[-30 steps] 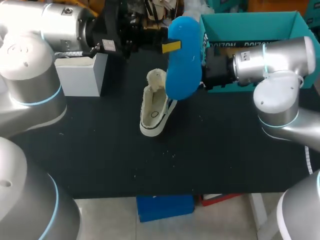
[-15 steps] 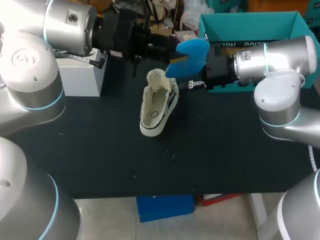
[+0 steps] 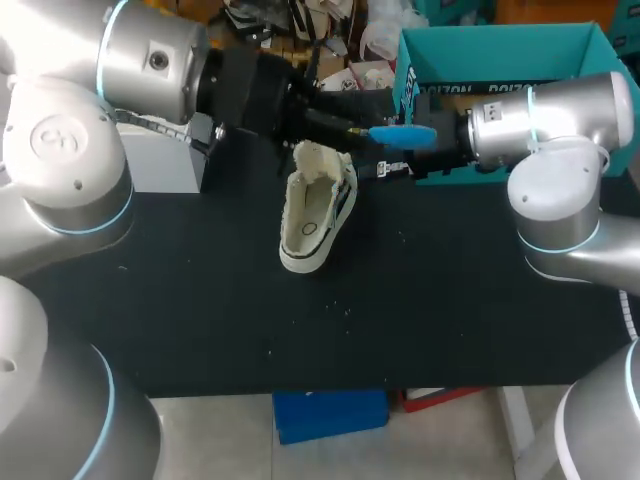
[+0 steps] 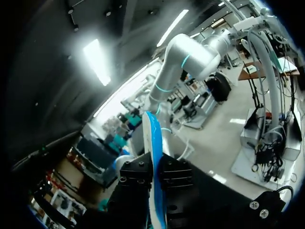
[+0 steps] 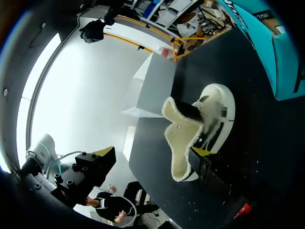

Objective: Take the shoe out of the shoebox, open the shoe tongue, remove and reinsert the insole, then place the shoe into the shoebox

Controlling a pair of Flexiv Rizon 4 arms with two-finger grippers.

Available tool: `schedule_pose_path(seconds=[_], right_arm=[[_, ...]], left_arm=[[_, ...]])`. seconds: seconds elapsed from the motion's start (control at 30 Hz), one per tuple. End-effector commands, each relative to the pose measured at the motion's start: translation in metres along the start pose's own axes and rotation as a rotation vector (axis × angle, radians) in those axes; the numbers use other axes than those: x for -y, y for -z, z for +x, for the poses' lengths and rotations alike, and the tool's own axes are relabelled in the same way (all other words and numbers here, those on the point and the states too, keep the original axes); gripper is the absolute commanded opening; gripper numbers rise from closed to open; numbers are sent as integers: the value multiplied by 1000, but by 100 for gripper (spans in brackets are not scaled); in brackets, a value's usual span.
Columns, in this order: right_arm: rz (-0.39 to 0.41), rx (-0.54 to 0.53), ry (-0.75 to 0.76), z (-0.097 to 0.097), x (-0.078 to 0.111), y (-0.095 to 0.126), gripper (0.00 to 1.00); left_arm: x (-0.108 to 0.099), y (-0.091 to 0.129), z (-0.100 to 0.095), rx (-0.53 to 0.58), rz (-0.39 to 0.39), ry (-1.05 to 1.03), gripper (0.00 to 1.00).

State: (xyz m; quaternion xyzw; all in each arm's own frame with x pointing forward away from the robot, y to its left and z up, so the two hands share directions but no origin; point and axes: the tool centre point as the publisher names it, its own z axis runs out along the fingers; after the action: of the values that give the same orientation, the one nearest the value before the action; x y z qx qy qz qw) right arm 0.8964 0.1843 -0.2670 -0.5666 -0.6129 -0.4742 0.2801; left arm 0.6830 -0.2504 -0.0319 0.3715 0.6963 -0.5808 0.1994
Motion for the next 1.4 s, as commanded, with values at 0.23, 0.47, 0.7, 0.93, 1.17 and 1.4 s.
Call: schedule_pose_path(seconds=[0.23,0.47,0.7,0.93,1.17,1.4], right_arm=[[-2,0,-1,0,0,-2,100],[-2,0,-1,0,0,-2,100],[-2,0,-1,0,0,-2,100],[-2,0,-1,0,0,-2,100],[-2,0,-1,0,0,-2,100],[-2,0,-1,0,0,-2,100]], left_arm=[[-23,-2,89,80,-52,-172,0],[-35,0,130,76,-106,-184,0],[-35,0,130,76,-106,-184,0],[-35,0,130,76,-106,-184,0],[-41,-5,140,121,-118,-280,0],[-64,2,161,190,-116,-405,0]])
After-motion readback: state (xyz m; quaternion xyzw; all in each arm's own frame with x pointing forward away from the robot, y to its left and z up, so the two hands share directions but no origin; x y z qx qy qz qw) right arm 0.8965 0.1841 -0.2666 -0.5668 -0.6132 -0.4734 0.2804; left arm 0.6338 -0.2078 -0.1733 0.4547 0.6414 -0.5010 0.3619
